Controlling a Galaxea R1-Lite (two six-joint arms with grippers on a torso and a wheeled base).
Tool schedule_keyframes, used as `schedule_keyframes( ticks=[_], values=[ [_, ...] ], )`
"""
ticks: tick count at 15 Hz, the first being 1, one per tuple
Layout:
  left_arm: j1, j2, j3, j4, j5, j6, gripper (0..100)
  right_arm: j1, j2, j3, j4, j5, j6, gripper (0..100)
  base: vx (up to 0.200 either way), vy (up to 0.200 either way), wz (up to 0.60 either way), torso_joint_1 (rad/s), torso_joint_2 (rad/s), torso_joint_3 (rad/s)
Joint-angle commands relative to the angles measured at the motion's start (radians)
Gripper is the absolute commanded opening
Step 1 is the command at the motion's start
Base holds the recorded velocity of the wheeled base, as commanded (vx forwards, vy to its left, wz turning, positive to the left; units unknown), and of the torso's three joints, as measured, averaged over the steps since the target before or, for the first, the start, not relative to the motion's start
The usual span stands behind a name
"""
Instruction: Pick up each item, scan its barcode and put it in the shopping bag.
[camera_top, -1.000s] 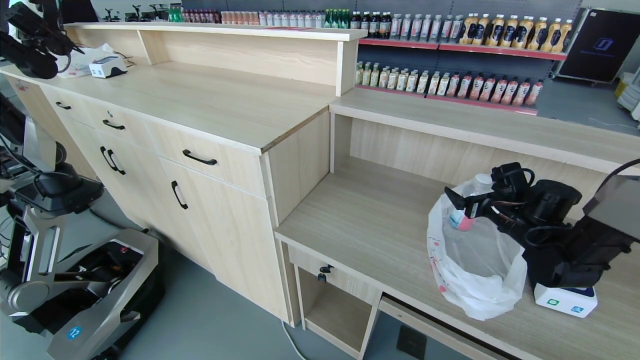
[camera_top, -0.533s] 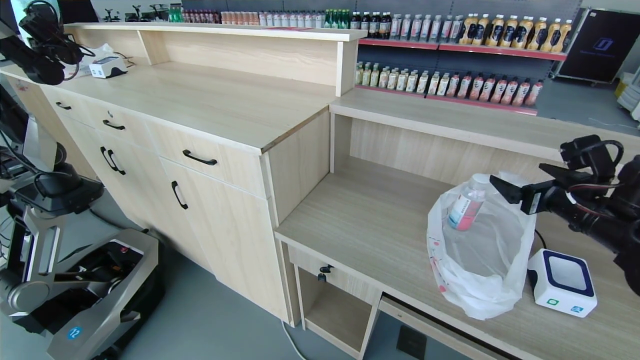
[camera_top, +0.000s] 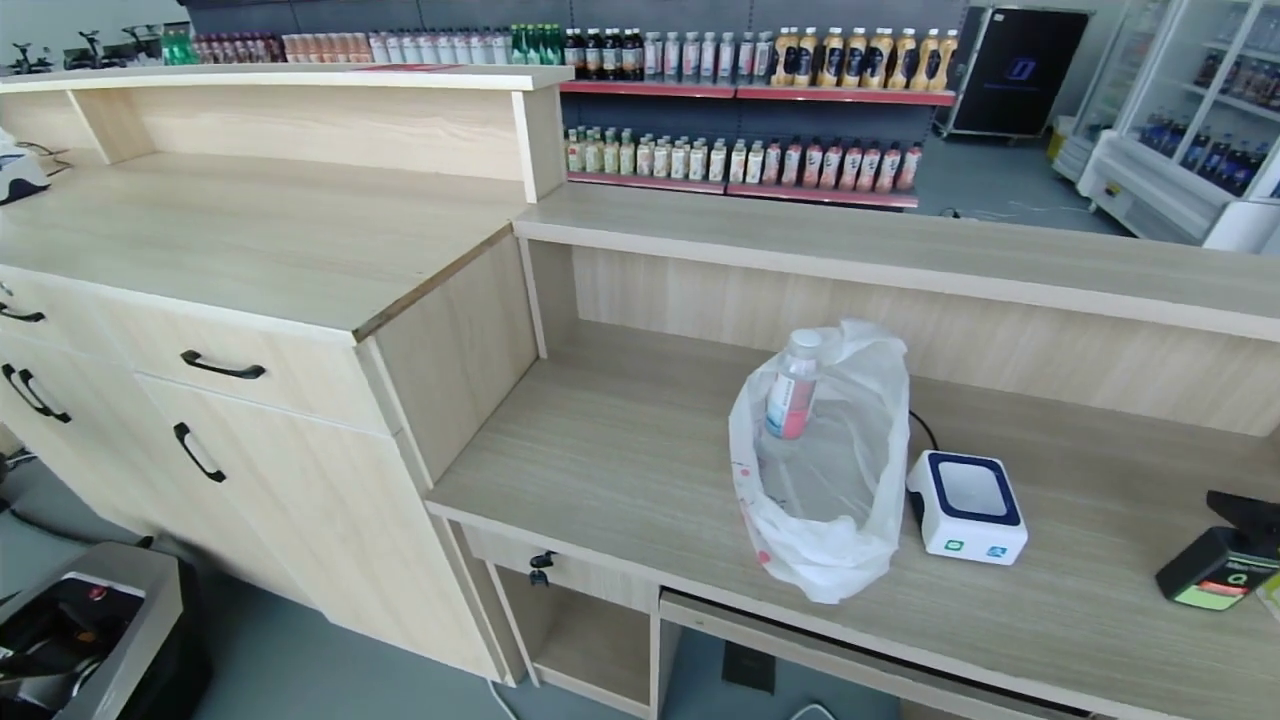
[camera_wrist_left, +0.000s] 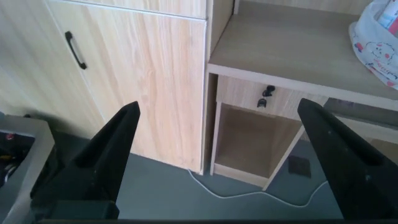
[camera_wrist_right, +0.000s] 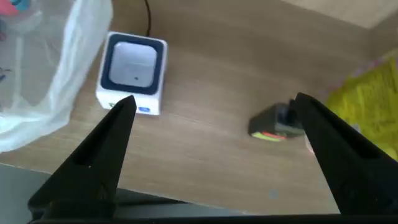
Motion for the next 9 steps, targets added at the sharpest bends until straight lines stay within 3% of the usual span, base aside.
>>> schedule_keyframes(
  ticks=[1, 3, 6, 9],
  values=[
    [0.0, 0.001, 0.0, 0.0, 0.0, 0.0, 100, -0.045, -0.014, 0.005, 0.006, -0.051, 0.001, 100, 0.0, 0.0, -0.6, 0.002, 0.0, 0.002],
    [0.0, 0.001, 0.0, 0.0, 0.0, 0.0, 100, -0.058, 0.112, -0.001, -0.075, -0.054, 0.001, 100, 0.0, 0.0, -0.6, 0.0, 0.0, 0.005],
    [0.0, 0.001, 0.0, 0.0, 0.0, 0.0, 100, -0.063, 0.346, -0.027, -0.299, -0.031, -0.002, 100, 0.0, 0.0, 0.0, 0.0, 0.0, 0.0],
    [0.0, 0.001, 0.0, 0.0, 0.0, 0.0, 100, -0.06, 0.515, -0.058, -0.432, 0.133, -0.068, 100, 0.0, 0.0, 0.0, 0.0, 0.0, 0.0]
  ],
)
